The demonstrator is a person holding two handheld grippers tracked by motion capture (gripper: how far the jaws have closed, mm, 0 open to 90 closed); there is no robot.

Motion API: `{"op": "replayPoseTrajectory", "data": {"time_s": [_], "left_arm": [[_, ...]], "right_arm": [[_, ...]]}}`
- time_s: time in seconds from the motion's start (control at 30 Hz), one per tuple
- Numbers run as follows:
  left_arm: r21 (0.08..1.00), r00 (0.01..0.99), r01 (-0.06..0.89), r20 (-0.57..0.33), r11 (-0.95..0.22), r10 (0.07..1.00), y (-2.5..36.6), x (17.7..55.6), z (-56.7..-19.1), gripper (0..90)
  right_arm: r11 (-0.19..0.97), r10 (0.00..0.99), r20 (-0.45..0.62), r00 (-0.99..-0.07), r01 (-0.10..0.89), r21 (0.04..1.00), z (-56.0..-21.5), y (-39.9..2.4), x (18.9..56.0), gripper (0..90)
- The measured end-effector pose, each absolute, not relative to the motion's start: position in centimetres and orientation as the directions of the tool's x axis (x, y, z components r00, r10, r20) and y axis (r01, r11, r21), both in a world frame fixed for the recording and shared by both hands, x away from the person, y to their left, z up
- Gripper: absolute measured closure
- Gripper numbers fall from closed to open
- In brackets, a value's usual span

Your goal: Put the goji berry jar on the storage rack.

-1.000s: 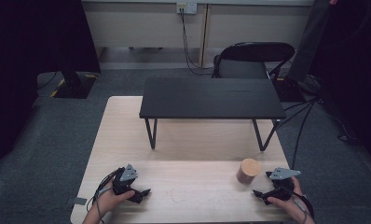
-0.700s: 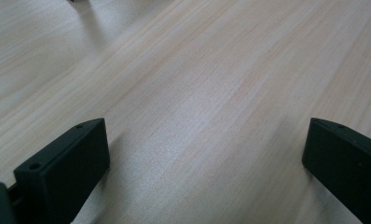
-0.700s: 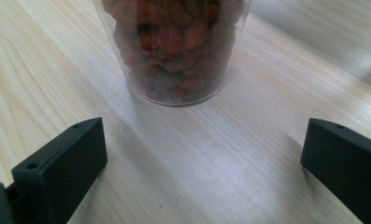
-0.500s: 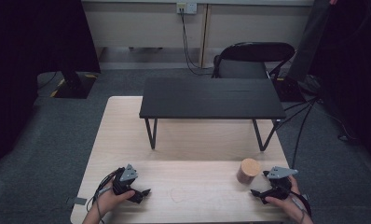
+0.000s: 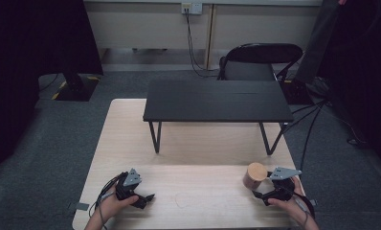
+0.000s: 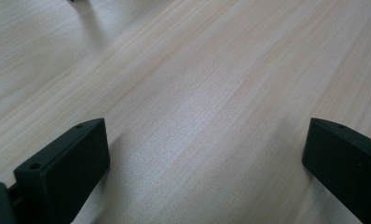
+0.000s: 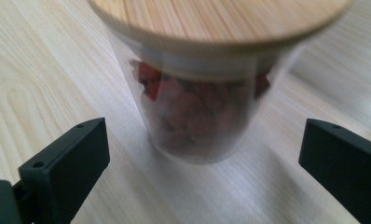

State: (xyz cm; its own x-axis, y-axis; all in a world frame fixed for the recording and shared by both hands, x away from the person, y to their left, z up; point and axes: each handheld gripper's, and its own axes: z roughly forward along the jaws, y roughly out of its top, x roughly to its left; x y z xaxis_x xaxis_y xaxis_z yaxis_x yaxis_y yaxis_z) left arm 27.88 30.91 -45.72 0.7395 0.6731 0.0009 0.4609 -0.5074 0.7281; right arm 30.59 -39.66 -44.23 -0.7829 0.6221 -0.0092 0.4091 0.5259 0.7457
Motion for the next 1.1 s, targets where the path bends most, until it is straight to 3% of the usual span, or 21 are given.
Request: {"op": "replayPoseTrajectory", "data": {"time_s": [0.63, 1.1], "left_arm": [[0.726, 0.741, 0.460, 0.003, -0.511, 0.672, 30.87, 27.93, -45.67, 0.0], [0.726, 0.741, 0.460, 0.003, -0.511, 0.672, 30.83, 27.96, -45.68, 0.0]], "right_arm": [[0.464, 0.640, 0.032, -0.768, 0.419, 0.781, -44.68, -39.05, 31.21, 1.3], [0.483, 0.617, -0.007, -0.787, 0.371, 0.793, -45.03, -38.77, 31.53, 14.6]]}}
